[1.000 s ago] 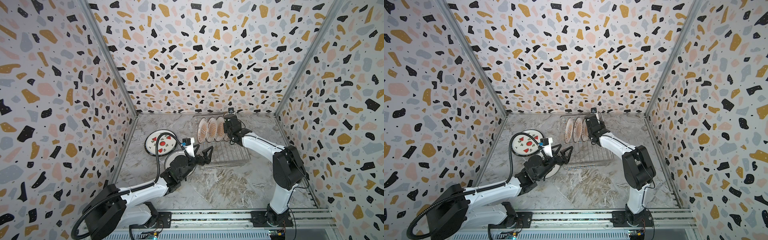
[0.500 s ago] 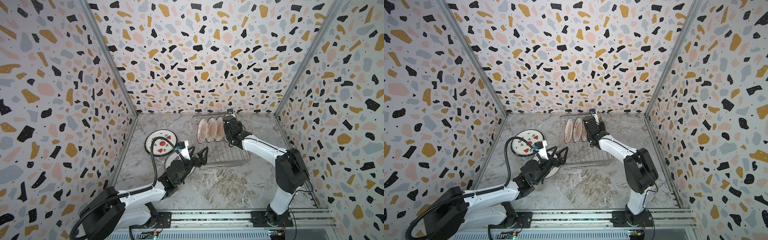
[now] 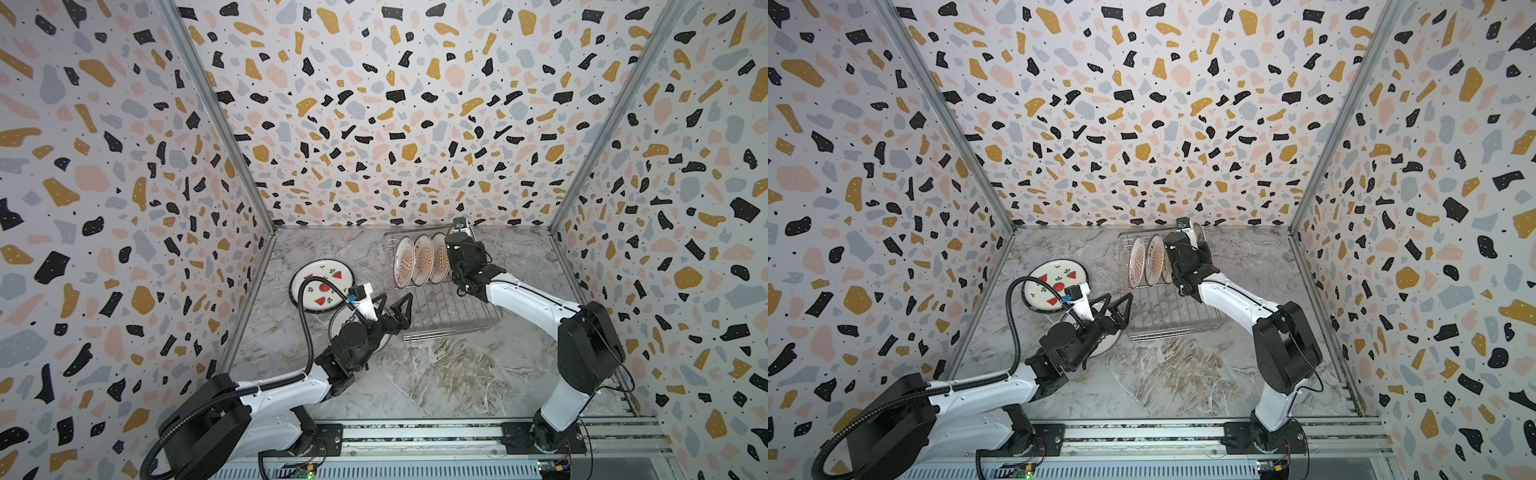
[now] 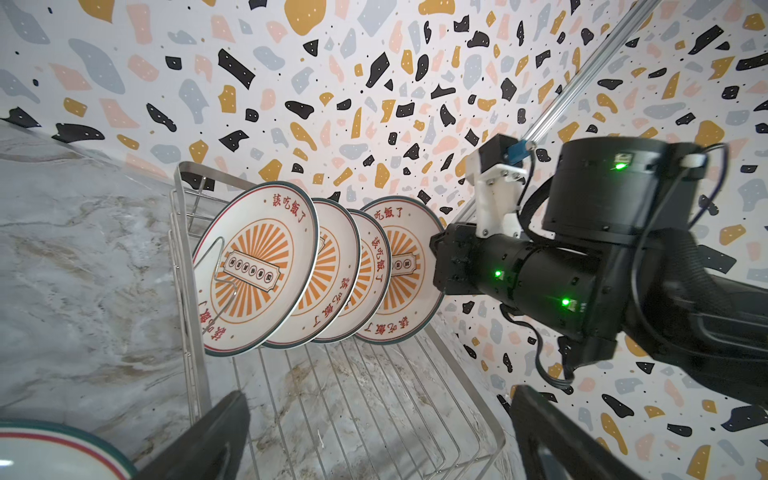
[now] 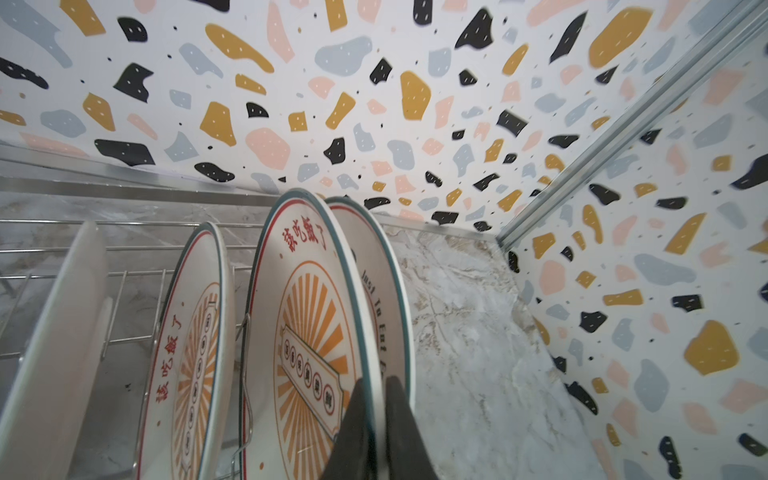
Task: Unload the plates from the dish rack
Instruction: 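Lift the orange-sunburst plate up out of the rack with the right gripper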
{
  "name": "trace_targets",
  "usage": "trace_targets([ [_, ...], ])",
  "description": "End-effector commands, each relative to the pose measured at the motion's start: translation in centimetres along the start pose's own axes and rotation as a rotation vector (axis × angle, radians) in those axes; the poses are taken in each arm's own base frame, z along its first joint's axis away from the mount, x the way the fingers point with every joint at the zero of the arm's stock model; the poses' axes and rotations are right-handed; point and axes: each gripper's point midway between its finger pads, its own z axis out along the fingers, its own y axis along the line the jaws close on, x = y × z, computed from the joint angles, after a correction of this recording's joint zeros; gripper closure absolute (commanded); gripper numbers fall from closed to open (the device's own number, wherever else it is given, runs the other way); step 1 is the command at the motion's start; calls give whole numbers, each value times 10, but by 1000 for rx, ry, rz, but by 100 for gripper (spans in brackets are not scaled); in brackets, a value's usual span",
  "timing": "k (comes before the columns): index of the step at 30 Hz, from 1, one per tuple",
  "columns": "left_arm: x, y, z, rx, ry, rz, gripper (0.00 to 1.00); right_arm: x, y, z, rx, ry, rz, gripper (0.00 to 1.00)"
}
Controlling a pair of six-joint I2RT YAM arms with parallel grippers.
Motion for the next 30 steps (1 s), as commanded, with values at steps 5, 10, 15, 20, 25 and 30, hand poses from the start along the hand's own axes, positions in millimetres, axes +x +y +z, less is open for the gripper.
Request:
trace_targets([
  [5,-8,-5,3,9,-41,-11,0,-60,-56,-52,180,-175,121,100],
  [10,-9,-3,-1,5,-45,-8,0,-70,-63,-81,189,-234,133,100],
  [15,-11,-2,-7,9,-51,-12,0,-73,-69,-108,193,-275,156,100],
  [20,-14,-3,-14,15,-52,-9,0,-70,-79,-135,199,-301,179,100],
  [25,-21,-3,-23,24,-74,28,0,-65,-83,-160,135,-338,222,100],
  [30,-24,8,-30,-7,-101,51,0,-61,-75,-166,-40,-361,278,100],
])
